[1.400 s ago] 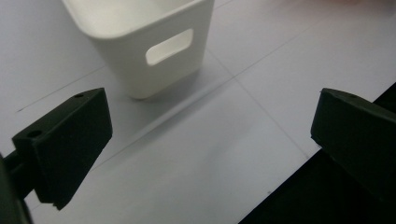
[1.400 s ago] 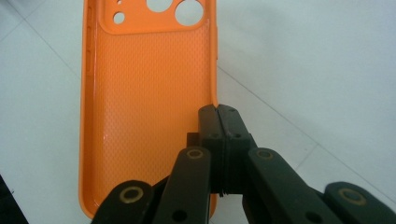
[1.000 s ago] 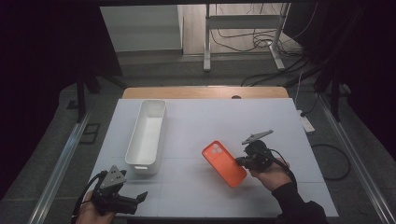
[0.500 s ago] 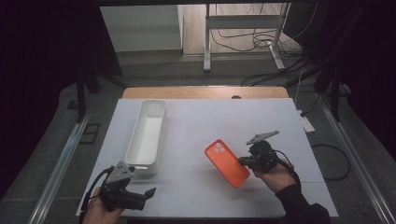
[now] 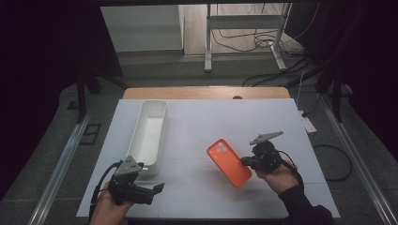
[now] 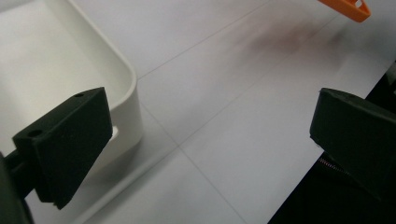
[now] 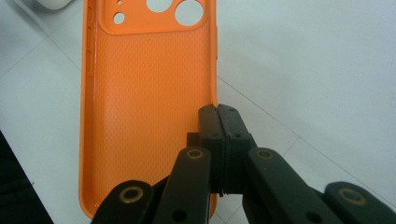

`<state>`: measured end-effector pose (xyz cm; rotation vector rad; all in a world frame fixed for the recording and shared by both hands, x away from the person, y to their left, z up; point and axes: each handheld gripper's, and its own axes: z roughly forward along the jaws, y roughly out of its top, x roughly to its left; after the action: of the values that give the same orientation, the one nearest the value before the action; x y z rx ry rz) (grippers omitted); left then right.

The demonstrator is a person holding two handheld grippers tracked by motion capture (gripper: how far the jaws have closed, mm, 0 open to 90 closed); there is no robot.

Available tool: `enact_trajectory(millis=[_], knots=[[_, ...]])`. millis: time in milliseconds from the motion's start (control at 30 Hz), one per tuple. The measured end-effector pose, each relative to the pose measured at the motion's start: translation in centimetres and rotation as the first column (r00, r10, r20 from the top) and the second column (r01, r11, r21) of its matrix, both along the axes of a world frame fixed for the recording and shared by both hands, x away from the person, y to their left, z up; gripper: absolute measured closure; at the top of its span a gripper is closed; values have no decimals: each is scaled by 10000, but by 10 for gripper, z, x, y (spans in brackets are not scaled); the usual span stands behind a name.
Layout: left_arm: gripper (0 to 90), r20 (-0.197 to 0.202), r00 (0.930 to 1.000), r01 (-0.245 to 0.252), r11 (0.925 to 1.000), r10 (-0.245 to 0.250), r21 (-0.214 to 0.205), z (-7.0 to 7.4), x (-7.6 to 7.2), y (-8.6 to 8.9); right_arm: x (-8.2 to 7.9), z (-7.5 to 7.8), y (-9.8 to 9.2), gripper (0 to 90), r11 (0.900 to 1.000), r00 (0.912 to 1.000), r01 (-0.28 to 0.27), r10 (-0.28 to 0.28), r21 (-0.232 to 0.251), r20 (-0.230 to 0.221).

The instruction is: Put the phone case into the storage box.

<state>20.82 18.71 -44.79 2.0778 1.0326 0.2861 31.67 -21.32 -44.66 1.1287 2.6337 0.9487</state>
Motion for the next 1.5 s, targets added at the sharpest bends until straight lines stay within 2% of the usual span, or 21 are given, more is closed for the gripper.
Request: enact_trajectory(millis=[233, 633, 733, 1033, 1367, 1500], knots=[[0, -39, 9993, 359, 9992, -359, -155, 2, 10, -11, 0, 1, 0, 892, 10000, 10000, -3, 2, 61, 94], [0, -203, 9981, 560, 9967, -573, -589, 6, 27, -23, -1, 4, 2, 892, 9998, 9994, 122, -127, 163, 309], [0, -215, 9978, 618, 9964, -632, -587, 6, 30, -26, -1, 4, 2, 892, 9998, 9993, 116, -121, 147, 341], [0, -420, 9958, 779, 9944, -810, -708, 4, 40, -34, -3, 5, 5, 892, 9995, 9986, 118, -133, 286, 503], [0, -615, 9937, 875, 9909, -941, -1023, 4, 48, -38, -4, 6, 7, 892, 9989, 9976, 108, -138, 447, 674], [0, -823, 9915, 902, 9885, -1006, -1214, 3, 53, -41, -5, 7, 9, 892, 9988, 9974, 87, -120, 472, 710]])
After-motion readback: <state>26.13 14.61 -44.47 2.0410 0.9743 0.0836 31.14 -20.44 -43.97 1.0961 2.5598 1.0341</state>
